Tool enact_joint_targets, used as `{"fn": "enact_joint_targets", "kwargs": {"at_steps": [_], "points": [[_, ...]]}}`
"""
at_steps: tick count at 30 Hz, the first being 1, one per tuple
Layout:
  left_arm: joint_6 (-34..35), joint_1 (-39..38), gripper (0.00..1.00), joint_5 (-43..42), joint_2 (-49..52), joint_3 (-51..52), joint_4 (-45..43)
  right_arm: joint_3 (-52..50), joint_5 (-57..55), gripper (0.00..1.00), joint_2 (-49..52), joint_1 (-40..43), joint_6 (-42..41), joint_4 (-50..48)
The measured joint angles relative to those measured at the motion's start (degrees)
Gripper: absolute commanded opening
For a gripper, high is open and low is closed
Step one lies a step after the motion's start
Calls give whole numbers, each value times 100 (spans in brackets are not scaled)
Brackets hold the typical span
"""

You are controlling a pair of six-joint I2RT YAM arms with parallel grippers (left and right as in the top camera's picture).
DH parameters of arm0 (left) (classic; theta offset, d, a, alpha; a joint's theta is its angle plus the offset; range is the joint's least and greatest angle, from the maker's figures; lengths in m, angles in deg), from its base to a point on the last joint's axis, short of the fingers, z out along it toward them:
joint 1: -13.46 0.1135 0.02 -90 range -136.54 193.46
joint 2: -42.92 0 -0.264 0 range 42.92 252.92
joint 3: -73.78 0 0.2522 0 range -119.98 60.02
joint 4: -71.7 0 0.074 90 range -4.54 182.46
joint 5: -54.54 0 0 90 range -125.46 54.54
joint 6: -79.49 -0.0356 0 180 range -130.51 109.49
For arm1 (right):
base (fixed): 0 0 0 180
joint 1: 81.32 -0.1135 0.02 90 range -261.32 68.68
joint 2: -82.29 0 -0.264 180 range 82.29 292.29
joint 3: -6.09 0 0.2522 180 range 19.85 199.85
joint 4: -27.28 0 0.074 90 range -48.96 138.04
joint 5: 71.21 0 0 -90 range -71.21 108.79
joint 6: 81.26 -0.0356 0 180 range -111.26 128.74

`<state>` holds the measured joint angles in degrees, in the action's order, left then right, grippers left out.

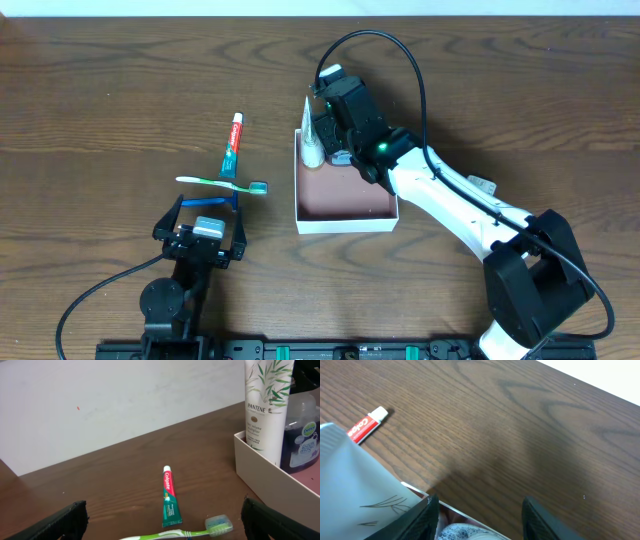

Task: Pack container
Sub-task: 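Set the soap bottle beside the tube, open and lift the right gripper, then move the right gripper to the green soap box and grasp it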

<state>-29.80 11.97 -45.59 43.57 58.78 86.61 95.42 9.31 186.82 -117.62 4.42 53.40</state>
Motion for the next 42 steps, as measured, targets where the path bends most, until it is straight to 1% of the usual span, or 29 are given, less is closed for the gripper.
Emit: {"fn": "enact_joint_targets", "kwargs": {"at_steps": [8,12,17,20,23,24,26,30,33,37,39,42], "points": [[0,0,98,0,0,0,0,0,-33,60,-251,2,4,4],[0,0,98,-2,0,0,0,0,-76,61,-710,2,44,70],[2,0,98,-2,0,0,0,0,-181,63,-1414,17,70,398],[0,0,98,-2,0,0,2,2,-208,62,-1799,59,68,892],[2,0,98,0,0,0,0,9,-234,63,-2201,164,-17,1700],[0,0,98,0,0,0,0,7,-243,63,-2232,170,-31,1808],[0,0,98,0,0,0,0,13,-240,64,-2389,273,-232,2376],[2,0,98,-2,0,0,-2,11,-157,61,-2529,446,-621,3209],[0,0,98,-2,0,0,-2,9,-17,58,-2524,490,-837,3633],[0,0,98,0,0,0,0,9,-2,57,-2524,509,-1172,4052],[0,0,98,0,0,0,0,11,-15,59,-2524,581,-1405,4218],[0,0,98,-2,0,0,0,11,-24,65,-2524,841,-1770,4511]]}}
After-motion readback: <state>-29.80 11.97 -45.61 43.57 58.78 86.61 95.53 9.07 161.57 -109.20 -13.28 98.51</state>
